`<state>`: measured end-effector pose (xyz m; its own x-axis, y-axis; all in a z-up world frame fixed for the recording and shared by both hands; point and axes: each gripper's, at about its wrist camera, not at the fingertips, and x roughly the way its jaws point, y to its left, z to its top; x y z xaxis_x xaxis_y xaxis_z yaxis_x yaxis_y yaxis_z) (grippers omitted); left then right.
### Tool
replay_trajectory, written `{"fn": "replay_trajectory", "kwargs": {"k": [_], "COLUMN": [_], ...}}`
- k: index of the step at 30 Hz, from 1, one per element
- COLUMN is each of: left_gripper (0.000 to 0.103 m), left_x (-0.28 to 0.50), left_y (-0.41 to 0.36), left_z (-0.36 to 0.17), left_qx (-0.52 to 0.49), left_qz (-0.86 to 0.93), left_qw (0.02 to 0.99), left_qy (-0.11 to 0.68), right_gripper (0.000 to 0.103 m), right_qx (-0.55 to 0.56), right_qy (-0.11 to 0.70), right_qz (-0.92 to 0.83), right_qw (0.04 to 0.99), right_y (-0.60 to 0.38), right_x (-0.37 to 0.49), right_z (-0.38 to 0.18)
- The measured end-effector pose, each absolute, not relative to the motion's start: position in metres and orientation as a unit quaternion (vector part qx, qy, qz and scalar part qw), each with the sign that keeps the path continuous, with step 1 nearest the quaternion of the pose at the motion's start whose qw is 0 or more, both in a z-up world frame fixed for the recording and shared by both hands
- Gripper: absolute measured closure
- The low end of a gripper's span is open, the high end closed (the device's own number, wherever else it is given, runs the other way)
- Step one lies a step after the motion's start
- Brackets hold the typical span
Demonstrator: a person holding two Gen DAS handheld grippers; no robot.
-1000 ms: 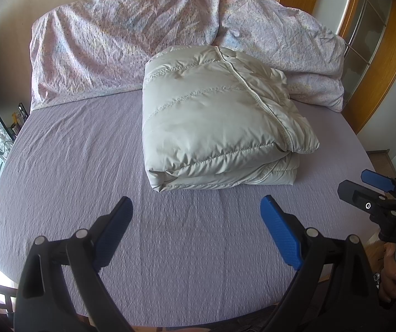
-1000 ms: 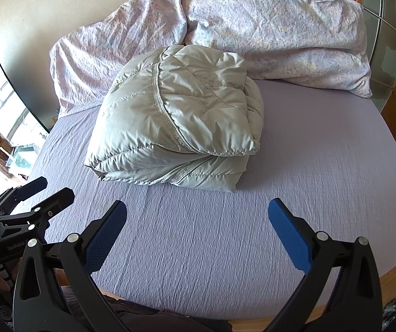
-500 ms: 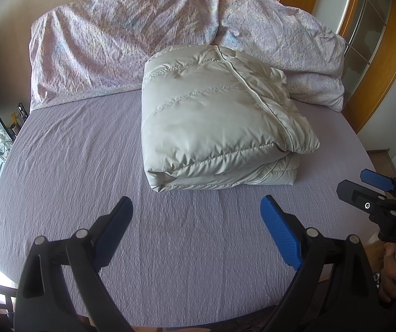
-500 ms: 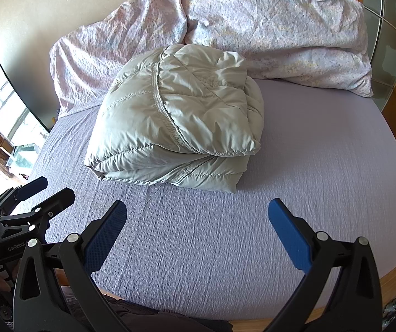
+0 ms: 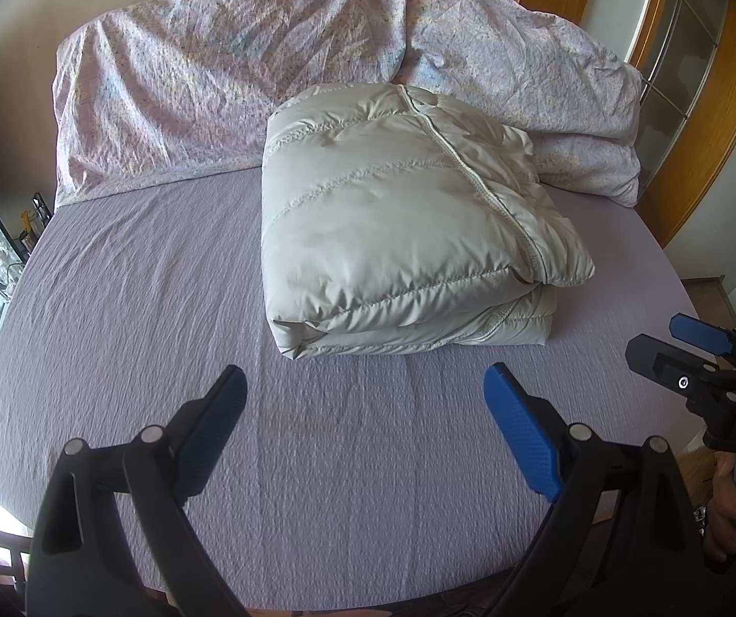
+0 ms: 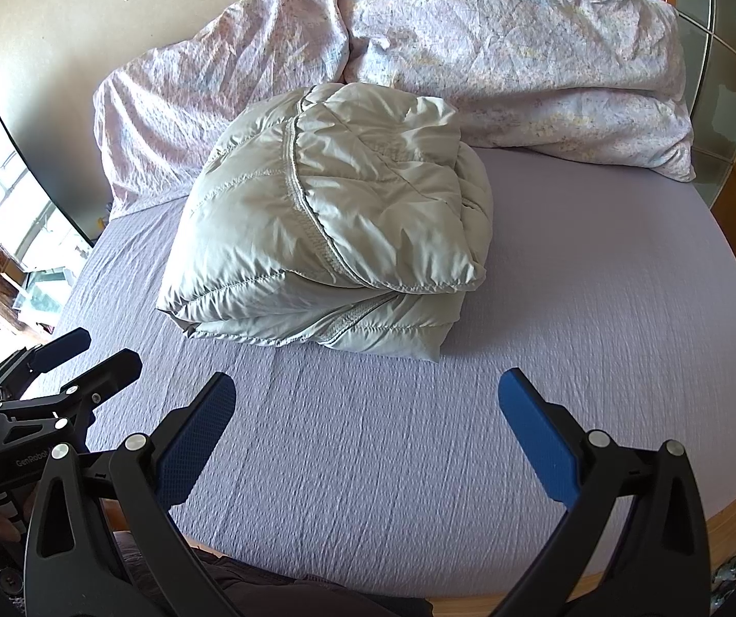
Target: Fold large clothes
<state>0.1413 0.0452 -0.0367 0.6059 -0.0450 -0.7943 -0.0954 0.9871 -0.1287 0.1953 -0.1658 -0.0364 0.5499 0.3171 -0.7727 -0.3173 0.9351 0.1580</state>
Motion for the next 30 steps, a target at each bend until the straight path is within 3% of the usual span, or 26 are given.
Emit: {"fn": "replay_trajectory", "kwargs": {"k": [30], "left_gripper": [0.010], "left_x": [0.1463], "left_y": [0.0445], "left_z": [-0.0367], "left_qx": [-0.077], "left_qz": [0.013], "left_qw": [0.892], "left_qy": [0.445], "right_gripper": [0.001], "right_qx": [0.003], "right_qy": [0.441], "right_qz": [0.182], "right_qw": [0.879], "right_y": [-0.1630], "right_x": [0.2010], "right_z": [-0.0393]}}
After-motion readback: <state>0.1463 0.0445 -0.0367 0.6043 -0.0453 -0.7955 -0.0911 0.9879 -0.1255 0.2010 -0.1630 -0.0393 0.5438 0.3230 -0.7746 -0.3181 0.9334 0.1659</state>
